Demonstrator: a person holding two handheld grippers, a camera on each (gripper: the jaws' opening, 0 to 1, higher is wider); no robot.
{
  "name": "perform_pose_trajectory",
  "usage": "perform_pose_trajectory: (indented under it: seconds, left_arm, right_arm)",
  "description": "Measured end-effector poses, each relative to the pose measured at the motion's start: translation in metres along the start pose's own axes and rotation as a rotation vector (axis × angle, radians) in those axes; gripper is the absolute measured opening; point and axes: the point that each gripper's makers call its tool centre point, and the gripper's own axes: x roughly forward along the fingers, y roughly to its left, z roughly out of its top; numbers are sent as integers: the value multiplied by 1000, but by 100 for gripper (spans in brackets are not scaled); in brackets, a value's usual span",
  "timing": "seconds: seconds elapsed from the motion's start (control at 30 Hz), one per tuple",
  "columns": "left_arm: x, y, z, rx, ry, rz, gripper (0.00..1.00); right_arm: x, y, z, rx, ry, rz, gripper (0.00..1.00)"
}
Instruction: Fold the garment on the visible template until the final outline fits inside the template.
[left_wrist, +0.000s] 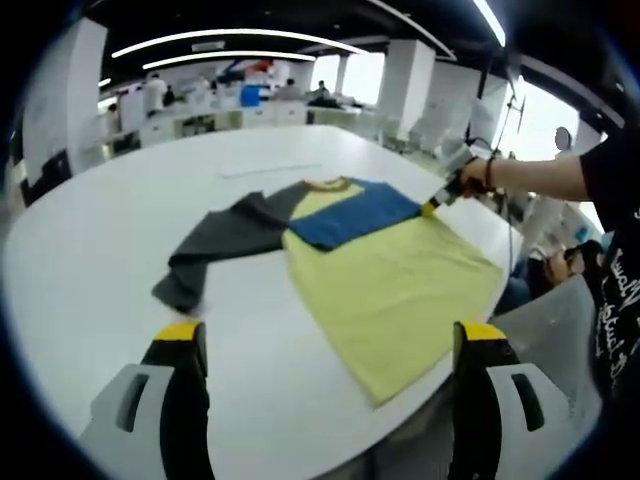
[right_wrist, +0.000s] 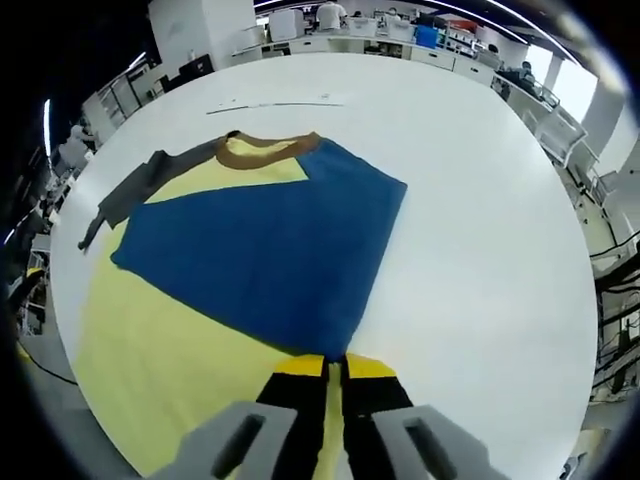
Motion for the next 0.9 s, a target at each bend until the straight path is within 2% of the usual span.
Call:
perform_pose_trajectory:
  seconds: [0.27, 0.5, 0.57, 0.7, 0.9]
  left_arm:
    - [1, 1, 1, 4, 1, -1, 99]
    - [2, 0, 2, 6, 2, -5, 99]
    - [2, 0, 3, 2, -5, -3, 99]
    - [1, 2, 3, -1, -9, 0, 99]
    - [1, 12, 1, -2, -1, 11, 99]
  right_arm:
    - [0, -4, 0, -4, 5, -5, 0]
    - [0, -4, 0, -42, 10, 4, 3]
    - [0, -6, 1, -50, 8, -3, 6]
    - [-3, -13, 1, -35, 3, -29, 19]
    - [-12, -14, 11, -32, -49, -43, 38]
